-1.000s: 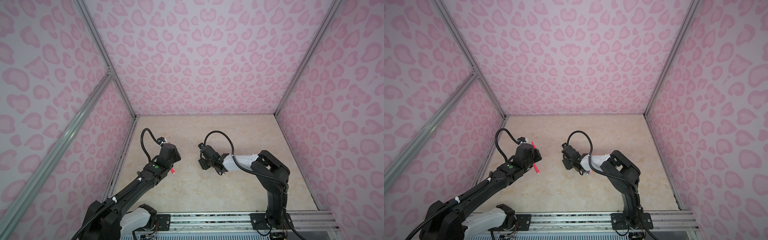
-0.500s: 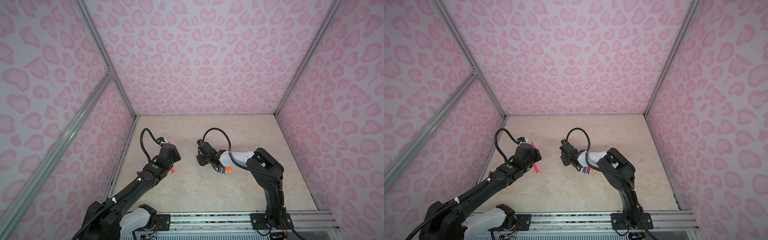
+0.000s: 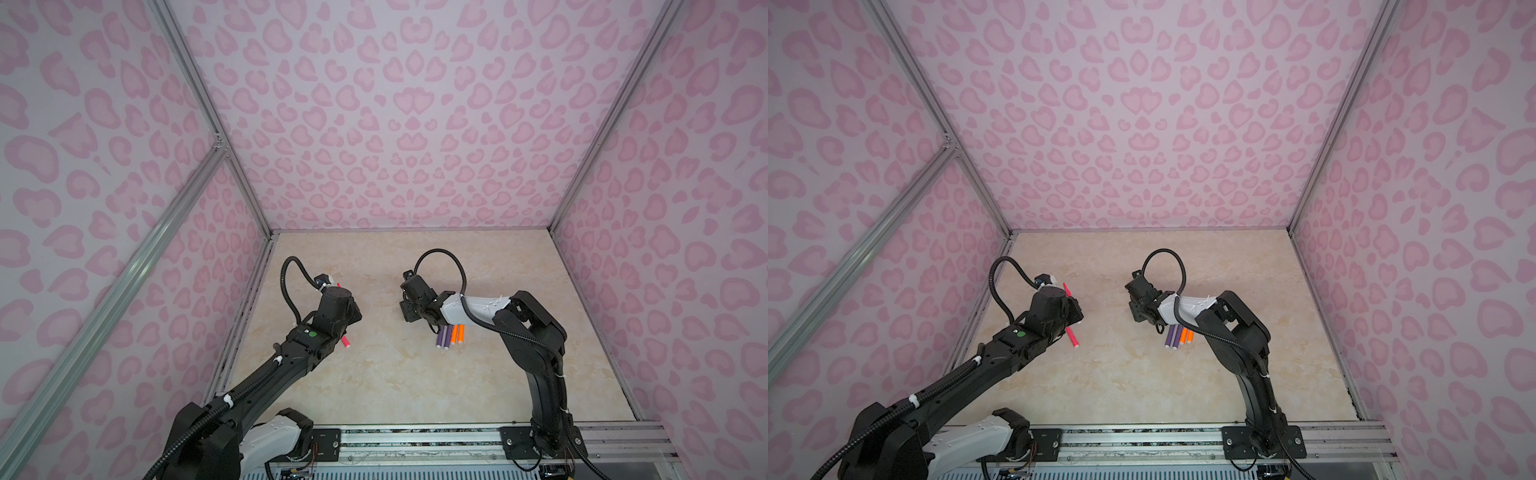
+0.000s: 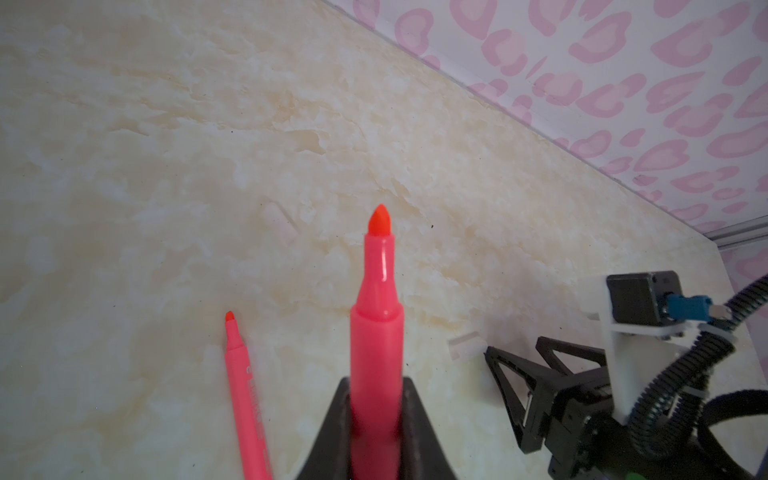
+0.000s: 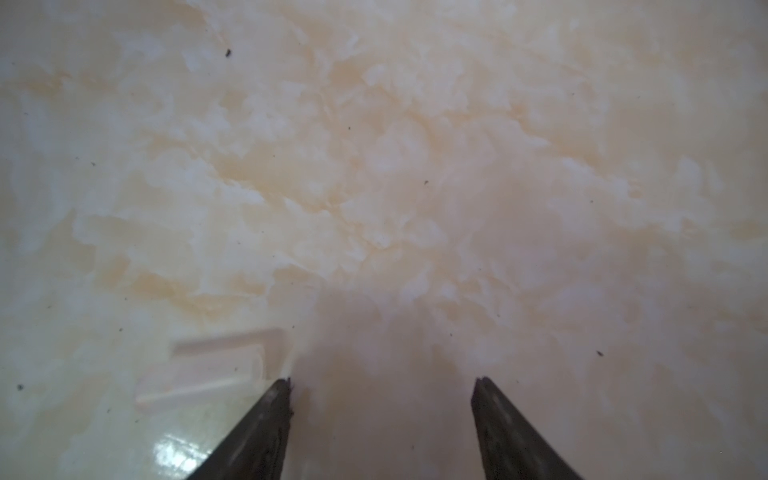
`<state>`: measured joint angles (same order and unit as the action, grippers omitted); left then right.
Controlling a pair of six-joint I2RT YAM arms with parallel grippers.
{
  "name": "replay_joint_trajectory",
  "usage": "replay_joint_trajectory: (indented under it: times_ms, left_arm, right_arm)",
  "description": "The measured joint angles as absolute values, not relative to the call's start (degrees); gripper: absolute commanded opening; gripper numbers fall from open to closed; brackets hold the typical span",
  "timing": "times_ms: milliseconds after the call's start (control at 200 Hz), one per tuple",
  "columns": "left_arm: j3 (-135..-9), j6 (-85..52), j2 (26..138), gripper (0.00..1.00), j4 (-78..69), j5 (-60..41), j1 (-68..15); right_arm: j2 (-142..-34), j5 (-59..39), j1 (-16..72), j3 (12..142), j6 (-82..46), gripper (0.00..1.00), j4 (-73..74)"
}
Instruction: Insert the pens into the pen caps
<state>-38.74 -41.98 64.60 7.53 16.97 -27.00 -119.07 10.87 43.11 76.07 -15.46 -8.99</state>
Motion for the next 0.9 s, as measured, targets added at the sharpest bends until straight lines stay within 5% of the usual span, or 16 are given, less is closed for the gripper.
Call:
replay_joint_trajectory:
  times_ms: [905]
  left_arm:
    - [-38.74,-41.98,64.18,0.03,7.53,16.91,-26.85]
  right_arm:
    - [-129.95,8.12,46.5,96.6,-14.81,0.71,-19.92]
